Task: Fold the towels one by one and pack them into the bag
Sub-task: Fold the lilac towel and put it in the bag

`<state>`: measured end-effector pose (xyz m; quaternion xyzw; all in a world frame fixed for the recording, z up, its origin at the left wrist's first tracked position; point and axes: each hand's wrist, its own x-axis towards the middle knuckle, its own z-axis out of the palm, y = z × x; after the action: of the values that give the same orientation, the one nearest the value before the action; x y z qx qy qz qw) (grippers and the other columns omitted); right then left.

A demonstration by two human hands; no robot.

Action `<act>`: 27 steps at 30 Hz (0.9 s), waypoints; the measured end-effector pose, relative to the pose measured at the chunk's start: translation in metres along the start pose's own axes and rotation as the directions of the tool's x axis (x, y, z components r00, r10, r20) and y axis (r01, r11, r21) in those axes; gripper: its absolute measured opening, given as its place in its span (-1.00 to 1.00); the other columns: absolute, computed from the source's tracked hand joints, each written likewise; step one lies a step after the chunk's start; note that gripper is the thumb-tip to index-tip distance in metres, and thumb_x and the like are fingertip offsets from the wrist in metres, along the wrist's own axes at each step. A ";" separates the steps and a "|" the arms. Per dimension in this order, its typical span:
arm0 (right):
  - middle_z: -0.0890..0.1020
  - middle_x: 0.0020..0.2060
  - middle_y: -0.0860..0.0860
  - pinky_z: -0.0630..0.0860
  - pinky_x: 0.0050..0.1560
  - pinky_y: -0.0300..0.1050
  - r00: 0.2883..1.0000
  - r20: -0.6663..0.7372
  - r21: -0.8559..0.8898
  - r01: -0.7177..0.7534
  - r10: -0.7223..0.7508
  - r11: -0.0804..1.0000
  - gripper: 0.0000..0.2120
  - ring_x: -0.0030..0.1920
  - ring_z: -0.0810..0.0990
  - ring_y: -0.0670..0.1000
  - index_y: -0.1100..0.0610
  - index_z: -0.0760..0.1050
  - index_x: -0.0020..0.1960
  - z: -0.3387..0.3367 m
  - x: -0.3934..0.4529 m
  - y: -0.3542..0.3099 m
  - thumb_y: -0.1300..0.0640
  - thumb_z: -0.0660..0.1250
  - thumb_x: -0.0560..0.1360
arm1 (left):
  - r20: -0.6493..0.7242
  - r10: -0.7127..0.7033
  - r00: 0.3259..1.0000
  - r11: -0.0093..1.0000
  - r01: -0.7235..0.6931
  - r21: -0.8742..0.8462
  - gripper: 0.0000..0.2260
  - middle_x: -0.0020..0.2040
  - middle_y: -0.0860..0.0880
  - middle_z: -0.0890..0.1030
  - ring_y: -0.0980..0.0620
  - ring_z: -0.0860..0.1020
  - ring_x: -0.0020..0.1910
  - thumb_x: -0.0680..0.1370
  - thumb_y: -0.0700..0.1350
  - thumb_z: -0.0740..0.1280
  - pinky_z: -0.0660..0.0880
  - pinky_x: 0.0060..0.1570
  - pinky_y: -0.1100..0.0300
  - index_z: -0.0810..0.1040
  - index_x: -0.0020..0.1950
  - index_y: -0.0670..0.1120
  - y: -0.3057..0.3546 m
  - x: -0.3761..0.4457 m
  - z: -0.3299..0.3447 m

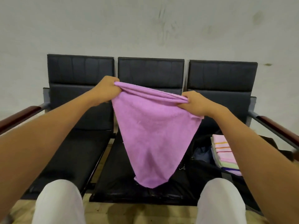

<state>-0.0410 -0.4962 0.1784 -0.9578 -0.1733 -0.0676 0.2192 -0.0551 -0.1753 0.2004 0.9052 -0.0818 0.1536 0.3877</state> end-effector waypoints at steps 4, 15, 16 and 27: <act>0.70 -0.09 -0.05 0.59 0.01 0.00 0.961 0.263 0.045 -0.101 0.086 0.994 -0.40 -0.08 0.67 0.01 -0.05 0.65 0.01 0.011 -0.003 0.005 -0.51 0.36 0.27 | 0.317 -0.175 0.932 0.983 0.185 -0.002 -0.93 -0.39 -0.05 0.30 0.04 0.20 -0.51 0.53 -0.15 0.16 0.14 -0.52 0.28 0.41 -0.05 -0.11 -0.017 -0.005 0.007; 0.60 -0.14 0.06 0.55 -0.19 0.02 0.955 0.199 -0.462 -0.107 0.220 0.881 -0.87 -0.20 0.58 0.13 0.09 0.52 -0.01 0.091 0.039 0.035 0.12 0.34 0.45 | 0.416 -0.279 0.865 0.808 -0.022 0.588 -0.65 -0.27 -0.09 0.54 -0.05 0.49 -0.33 0.44 0.12 0.44 0.40 -0.31 0.11 0.49 -0.26 -0.15 -0.093 0.017 0.055; 0.59 -0.13 0.06 0.48 -0.21 0.00 0.974 0.095 -0.488 -0.135 0.207 0.862 -0.90 -0.22 0.54 0.12 0.10 0.50 0.00 0.099 0.047 0.037 0.17 0.30 0.48 | 0.314 -0.232 0.921 0.755 -0.033 0.655 -0.71 -0.24 -0.09 0.54 -0.06 0.50 -0.31 0.48 0.09 0.39 0.41 -0.28 0.10 0.48 -0.25 -0.11 -0.094 0.023 0.060; 0.55 -0.08 0.23 0.30 -0.21 0.04 0.876 -0.476 -0.376 -0.275 0.070 0.885 -0.87 -0.07 0.54 0.30 0.21 0.41 0.07 0.051 0.142 0.032 0.34 0.18 0.55 | -0.172 0.237 0.956 0.655 -0.027 0.755 -0.89 -0.17 -0.26 0.58 -0.29 0.52 -0.22 0.53 -0.17 0.30 0.32 -0.25 -0.01 0.56 -0.07 -0.20 -0.077 0.120 0.043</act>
<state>0.1059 -0.4574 0.1491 -0.9519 -0.0102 -0.3034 0.0405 0.0870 -0.1577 0.1609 0.9478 -0.0273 0.3168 -0.0215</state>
